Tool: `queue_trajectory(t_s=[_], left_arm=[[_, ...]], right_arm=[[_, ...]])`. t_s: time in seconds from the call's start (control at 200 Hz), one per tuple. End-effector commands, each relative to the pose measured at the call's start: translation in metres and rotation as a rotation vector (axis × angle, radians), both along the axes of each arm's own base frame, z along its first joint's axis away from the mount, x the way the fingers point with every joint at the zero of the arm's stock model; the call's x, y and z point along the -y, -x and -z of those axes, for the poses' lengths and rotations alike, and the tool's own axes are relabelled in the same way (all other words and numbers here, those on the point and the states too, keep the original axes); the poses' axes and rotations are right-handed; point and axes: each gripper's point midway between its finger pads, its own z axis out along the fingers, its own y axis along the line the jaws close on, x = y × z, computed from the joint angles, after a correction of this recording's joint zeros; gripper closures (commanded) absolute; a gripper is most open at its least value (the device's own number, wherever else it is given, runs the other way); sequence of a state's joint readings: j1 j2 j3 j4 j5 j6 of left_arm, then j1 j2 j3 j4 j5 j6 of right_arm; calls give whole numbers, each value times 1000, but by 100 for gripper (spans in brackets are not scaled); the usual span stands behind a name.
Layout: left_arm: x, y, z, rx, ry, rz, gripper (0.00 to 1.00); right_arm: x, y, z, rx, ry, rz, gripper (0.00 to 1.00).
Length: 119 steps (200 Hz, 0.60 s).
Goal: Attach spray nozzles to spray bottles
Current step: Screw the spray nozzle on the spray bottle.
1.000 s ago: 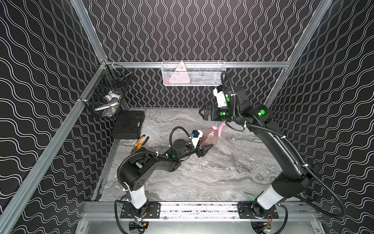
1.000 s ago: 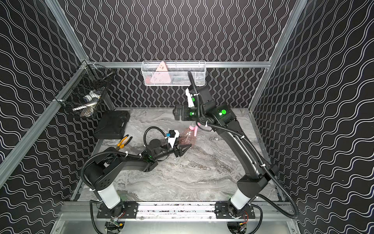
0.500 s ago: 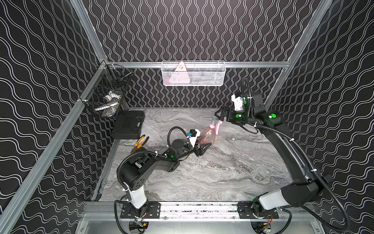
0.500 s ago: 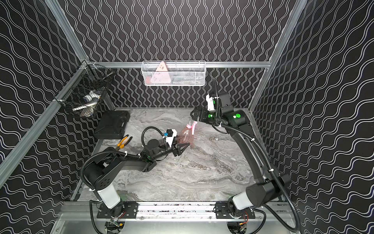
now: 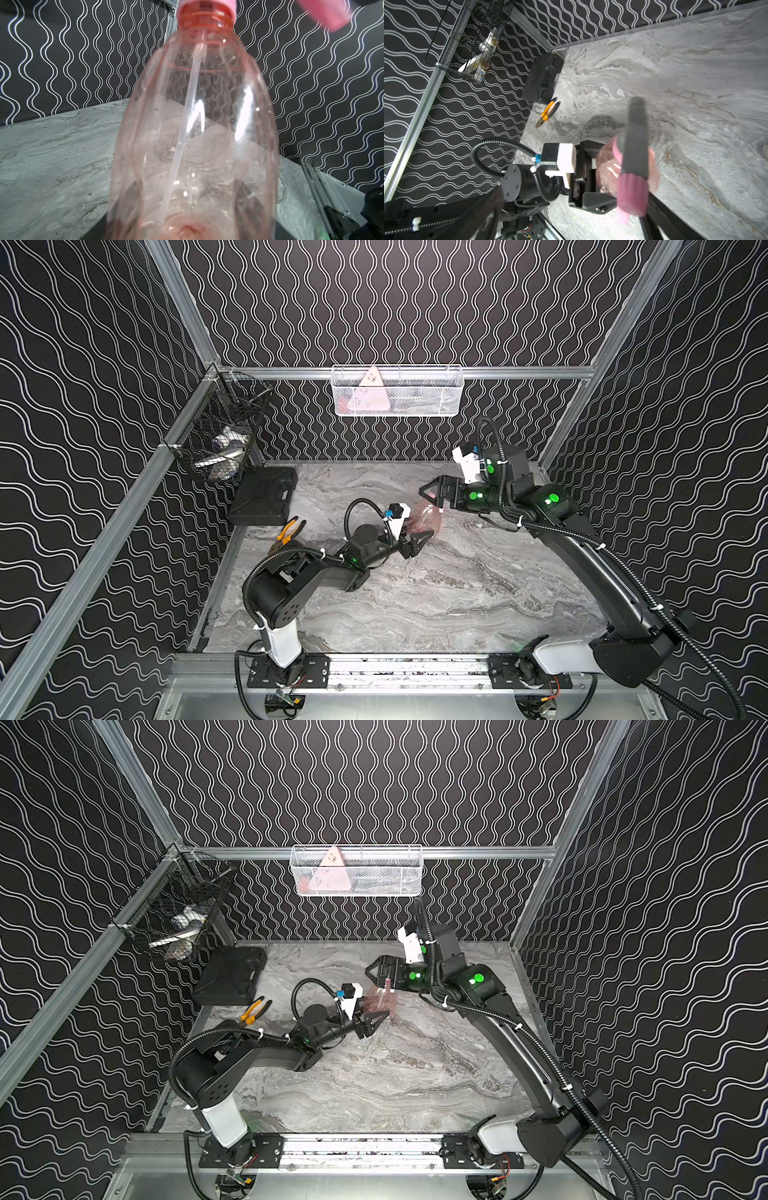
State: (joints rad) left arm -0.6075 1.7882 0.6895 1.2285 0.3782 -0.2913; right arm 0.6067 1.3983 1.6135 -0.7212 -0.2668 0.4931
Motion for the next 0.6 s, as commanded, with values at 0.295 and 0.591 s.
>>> queue_trajectory(t_s=[0.295,0.591], left_arm=[[4,7,-13,41,13,20,63],[10,11,-13,48,7,27,63]], right_arm=[[-42,-27,9,37,118,34,2],[-56,-54,27,6,216,92,3]])
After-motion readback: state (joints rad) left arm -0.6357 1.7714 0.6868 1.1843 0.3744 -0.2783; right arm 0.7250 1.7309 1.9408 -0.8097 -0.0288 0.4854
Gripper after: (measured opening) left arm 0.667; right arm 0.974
